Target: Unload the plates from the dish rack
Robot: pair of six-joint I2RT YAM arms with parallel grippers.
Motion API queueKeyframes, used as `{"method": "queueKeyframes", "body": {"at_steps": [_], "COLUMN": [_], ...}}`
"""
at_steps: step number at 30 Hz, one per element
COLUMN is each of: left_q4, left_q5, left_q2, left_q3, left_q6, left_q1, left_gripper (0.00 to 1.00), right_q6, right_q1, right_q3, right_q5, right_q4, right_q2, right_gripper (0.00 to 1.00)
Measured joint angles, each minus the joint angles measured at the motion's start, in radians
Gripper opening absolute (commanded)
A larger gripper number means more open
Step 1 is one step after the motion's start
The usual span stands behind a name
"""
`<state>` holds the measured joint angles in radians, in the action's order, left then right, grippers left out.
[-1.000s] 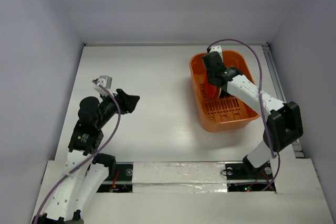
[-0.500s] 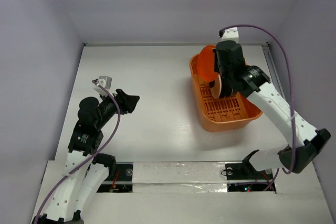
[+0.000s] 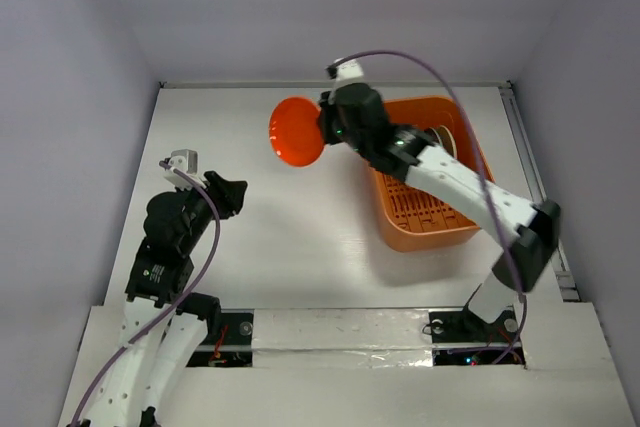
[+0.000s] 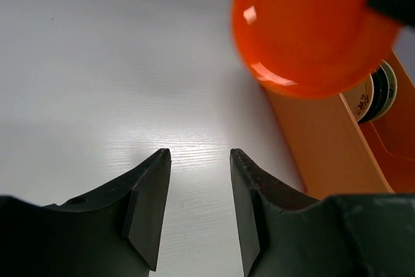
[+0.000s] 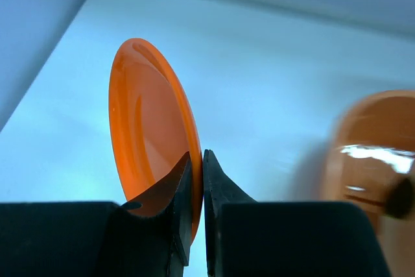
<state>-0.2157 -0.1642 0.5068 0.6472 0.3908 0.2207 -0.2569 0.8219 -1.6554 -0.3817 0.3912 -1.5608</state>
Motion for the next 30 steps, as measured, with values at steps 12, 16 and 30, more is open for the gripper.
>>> {"method": "queueKeyframes", "body": {"at_steps": [12,16,30], "left_q4": [-0.016,-0.016,-0.014], "left_q5": [0.045,0.042,0.041], "left_q2": [-0.006,-0.007,-0.011], "left_q3": [0.000,0.000,0.000], "left_q6": [0.011,0.011,0.011], "left_q1": [0.003,0.009,0.009], "left_gripper": [0.39,0.39,0.40], "right_q6": [-0.164,-0.199,-0.249], "right_q1": [0.050,0.051,0.051], "right_q3": [-0.154,-0.154,-0.027], "right_q5": [0.195,0.210,0.193], "right_q4": [-0.070,-0.080,-0.138], "right_q2": [-0.570,-0.618,-0.632], "right_gripper": [0.00,0.06,0.37]}}
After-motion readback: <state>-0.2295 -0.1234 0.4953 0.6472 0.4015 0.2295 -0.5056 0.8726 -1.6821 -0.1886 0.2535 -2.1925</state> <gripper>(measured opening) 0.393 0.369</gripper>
